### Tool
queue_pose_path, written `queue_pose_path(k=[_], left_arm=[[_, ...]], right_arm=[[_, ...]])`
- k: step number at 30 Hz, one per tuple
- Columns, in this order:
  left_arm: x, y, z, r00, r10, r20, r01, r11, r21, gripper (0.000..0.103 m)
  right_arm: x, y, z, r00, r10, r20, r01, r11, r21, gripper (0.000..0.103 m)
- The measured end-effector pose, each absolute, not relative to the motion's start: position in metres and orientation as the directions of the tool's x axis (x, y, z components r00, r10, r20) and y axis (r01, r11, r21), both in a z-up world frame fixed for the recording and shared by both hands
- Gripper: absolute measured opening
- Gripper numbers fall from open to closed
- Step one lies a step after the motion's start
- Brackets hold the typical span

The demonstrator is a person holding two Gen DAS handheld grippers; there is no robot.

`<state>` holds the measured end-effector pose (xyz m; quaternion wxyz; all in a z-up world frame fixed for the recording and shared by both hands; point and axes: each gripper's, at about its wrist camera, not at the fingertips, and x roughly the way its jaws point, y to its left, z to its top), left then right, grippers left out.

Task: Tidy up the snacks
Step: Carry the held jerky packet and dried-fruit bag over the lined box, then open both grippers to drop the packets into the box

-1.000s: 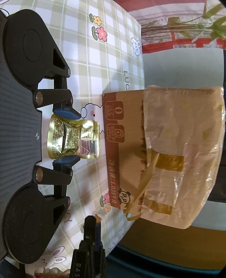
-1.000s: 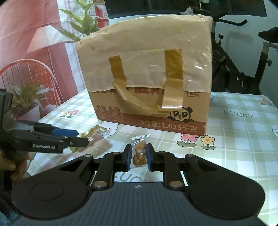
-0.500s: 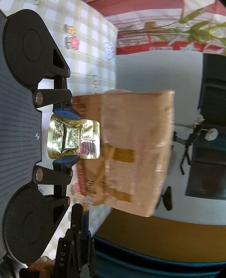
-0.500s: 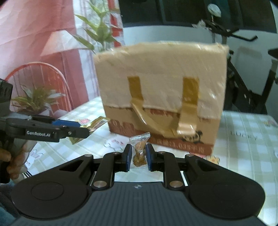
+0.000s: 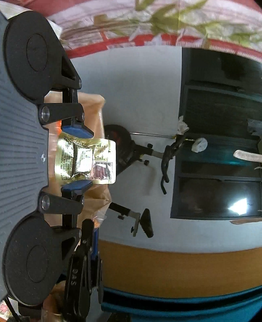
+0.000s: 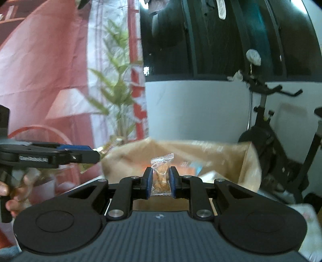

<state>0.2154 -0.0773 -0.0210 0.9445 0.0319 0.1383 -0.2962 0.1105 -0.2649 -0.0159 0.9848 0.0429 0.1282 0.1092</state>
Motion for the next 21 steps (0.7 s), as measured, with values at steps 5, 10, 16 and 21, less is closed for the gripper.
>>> queue_pose_path(k=[5,10,16,21], left_arm=[[0.258,-0.109,-0.022,0.815,-0.472,-0.335,0.502,0.865,0.002,0.048],[0.278,-0.130,-0.034,0.810,-0.445,-0.381,0.485,0.874,0.010,0.049],[0.284,-0.131,-0.040,0.802,-0.428,-0.417,0.489,0.871,0.045,0.066],[0.265,-0.117,-0.035,0.822,-0.407,-0.398,0.475,0.876,0.085,0.090]], right_arm=[[0.158,-0.291,-0.011,0.946,0.158,-0.284,-0.117,0.981,0.156,0.019],[0.182,-0.303,-0.025,0.925,0.101,-0.367,-0.057,0.990,0.130,0.019],[0.186,-0.309,-0.038,0.901,0.063,-0.430,-0.015,0.993,0.115,0.022],[0.175,-0.312,-0.034,0.907,0.041,-0.418,0.009,0.993,0.116,0.060]])
